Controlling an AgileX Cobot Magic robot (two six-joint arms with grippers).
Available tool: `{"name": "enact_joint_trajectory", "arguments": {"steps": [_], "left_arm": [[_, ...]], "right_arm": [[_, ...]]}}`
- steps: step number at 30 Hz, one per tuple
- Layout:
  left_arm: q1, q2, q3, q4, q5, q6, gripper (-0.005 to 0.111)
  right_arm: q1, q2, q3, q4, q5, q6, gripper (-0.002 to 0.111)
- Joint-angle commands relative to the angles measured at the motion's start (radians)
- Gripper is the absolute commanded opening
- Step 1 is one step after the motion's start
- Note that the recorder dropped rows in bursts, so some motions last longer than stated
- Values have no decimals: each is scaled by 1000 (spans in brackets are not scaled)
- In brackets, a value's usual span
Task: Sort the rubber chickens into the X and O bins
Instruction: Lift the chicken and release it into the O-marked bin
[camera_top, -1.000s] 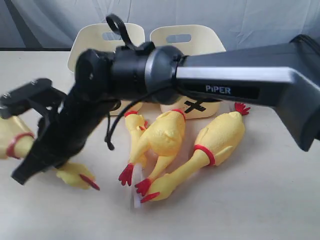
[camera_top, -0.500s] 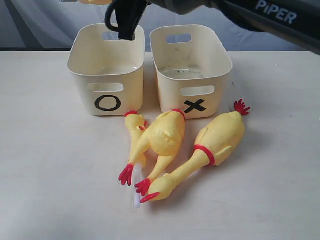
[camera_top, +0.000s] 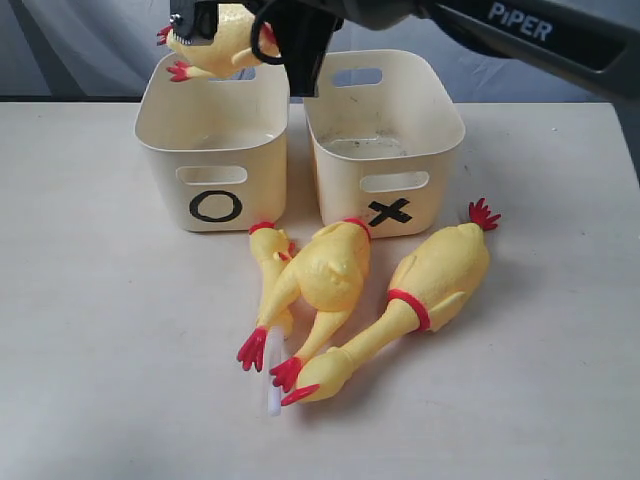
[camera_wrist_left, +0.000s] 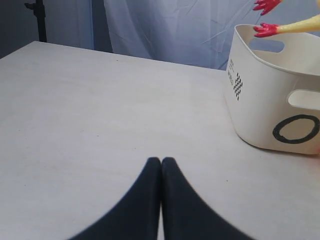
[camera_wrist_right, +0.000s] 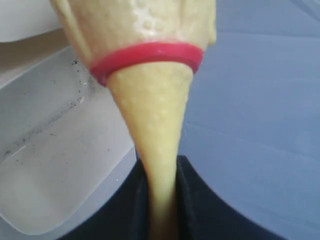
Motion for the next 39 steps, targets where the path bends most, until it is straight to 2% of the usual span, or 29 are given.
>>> {"name": "enact_joint_trajectory", "arguments": {"steps": [1, 9, 15, 24, 26, 32, 33, 39], "left_arm": [[-2, 4, -8, 2, -8, -1, 0], [-2, 4, -8, 2, -8, -1, 0], [-2, 4, -8, 2, -8, -1, 0], [-2, 4, -8, 2, -8, -1, 0], [-2, 4, -8, 2, -8, -1, 0], [-2, 4, -8, 2, -8, -1, 0], [-2, 4, -8, 2, -8, -1, 0], [-2, 4, -8, 2, -8, -1, 0]], "right_arm": [[-47, -11, -2, 32, -10, 3, -1], [-99, 32, 0, 170, -10, -62, -1], [-99, 66, 28, 170, -10, -183, -1], [-78, 88, 28, 153, -69, -206, 0], [-66, 84, 26, 149, -87, -206, 8], [-46, 81, 26, 149, -97, -206, 55], [-43, 81, 26, 144, -97, -206, 58], [-15, 51, 26, 25, -86, -167, 58]]}}
